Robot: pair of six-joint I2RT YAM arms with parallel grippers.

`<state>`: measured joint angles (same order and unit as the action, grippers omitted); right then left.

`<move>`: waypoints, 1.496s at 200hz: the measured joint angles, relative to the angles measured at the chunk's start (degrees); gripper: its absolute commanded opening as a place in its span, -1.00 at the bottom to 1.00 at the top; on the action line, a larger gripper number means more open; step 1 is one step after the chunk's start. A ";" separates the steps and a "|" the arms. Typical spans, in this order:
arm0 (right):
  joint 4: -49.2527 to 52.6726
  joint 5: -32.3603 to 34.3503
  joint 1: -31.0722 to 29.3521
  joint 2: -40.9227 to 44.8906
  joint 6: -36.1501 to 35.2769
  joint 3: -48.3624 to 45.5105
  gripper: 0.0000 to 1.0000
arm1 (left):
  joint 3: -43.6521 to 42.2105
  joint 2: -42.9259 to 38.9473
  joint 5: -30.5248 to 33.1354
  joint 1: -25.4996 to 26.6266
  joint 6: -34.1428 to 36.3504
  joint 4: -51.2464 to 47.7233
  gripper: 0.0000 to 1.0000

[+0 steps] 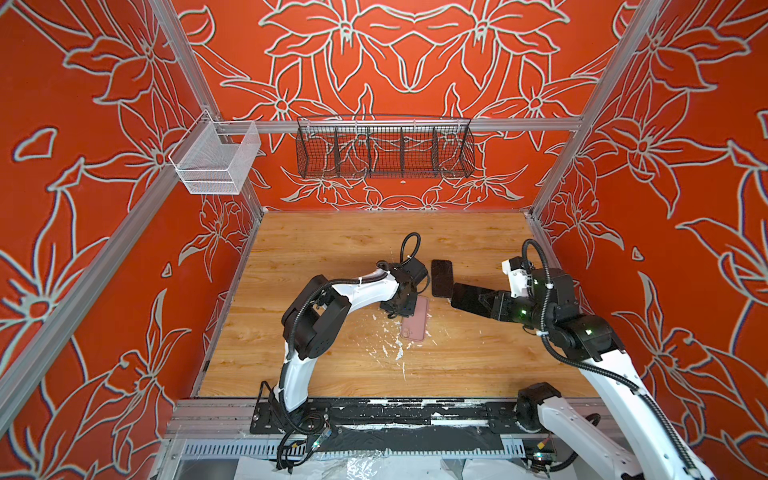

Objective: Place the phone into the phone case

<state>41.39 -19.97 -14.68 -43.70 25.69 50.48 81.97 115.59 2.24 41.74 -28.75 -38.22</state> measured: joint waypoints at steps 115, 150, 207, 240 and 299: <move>-0.13 0.00 0.00 1.18 -0.02 -1.16 -1.00 | -27.30 -24.92 2.95 -1.07 -31.54 1.68 -1.00; -1.18 -0.42 0.00 1.18 0.22 -3.23 -1.00 | -36.65 -35.87 3.10 -1.09 -51.63 4.24 -1.00; -2.21 -2.10 0.00 1.11 0.94 -3.72 -1.00 | -33.20 -32.26 3.89 4.04 -76.74 3.19 -1.00; -2.82 -3.17 0.00 0.90 1.99 -3.74 -1.00 | -29.33 -27.08 2.51 5.92 -82.90 3.17 -0.53; -6.49 -5.31 -0.83 -0.66 9.07 -7.02 -1.00 | -26.14 -33.18 3.50 2.08 -71.45 0.07 0.95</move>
<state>34.89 -25.28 -15.51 -44.36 34.76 43.46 55.83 82.41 5.74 43.81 -100.20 -38.15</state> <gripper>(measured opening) 0.101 0.971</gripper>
